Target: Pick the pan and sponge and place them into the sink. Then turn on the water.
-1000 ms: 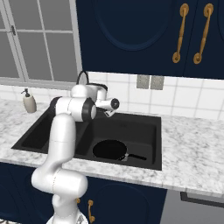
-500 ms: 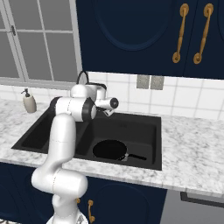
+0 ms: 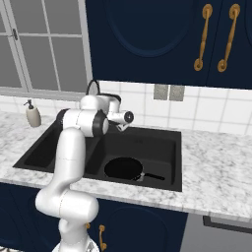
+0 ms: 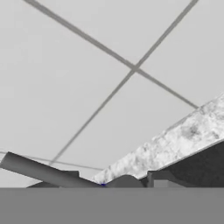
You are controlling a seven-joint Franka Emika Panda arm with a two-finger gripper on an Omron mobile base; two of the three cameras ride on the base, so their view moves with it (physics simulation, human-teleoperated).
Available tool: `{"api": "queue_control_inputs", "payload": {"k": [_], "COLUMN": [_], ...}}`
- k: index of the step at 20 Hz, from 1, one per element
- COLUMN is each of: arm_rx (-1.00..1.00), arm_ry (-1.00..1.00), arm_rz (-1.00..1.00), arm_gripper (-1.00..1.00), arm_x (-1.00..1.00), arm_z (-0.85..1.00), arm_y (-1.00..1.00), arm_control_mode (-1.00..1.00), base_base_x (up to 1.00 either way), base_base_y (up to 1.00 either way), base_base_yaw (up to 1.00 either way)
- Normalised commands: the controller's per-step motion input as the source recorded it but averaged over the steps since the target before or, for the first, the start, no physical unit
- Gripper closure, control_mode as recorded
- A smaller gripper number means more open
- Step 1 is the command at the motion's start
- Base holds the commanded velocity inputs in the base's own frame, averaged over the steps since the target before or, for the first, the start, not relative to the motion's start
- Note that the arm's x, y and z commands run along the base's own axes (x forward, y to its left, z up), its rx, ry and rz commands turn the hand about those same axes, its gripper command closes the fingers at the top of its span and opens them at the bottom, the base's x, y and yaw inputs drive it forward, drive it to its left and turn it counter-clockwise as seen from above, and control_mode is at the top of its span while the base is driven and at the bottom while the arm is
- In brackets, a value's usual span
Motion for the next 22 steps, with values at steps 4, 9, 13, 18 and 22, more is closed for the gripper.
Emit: {"api": "queue_control_inputs", "payload": {"k": [4, 9, 13, 18, 22], "arm_rx": [0.23, 0.18, 0.18, 0.24, 0.25], "arm_ry": [0.02, 0.1, 0.12, 0.13, 0.15], "arm_rz": [-0.08, -0.12, -0.11, -0.07, -0.09], "arm_gripper": [1.0, 1.0, 1.0, 1.0, 1.0], "arm_x": [0.01, 0.0, 0.0, 0.0, 0.0], "arm_z": [0.0, 0.0, 0.0, 0.0, 0.0], "arm_y": [-0.08, -0.09, -0.11, -0.23, -0.3], "arm_control_mode": [-1.0, -1.0, -1.0, -1.0, -1.0], "base_base_x": [0.0, 0.0, 0.0, 0.0, 0.0], "base_base_y": [0.0, 0.0, 0.0, 0.0, 0.0], "base_base_yaw": [0.0, 0.0, 0.0, 0.0, 0.0]}}
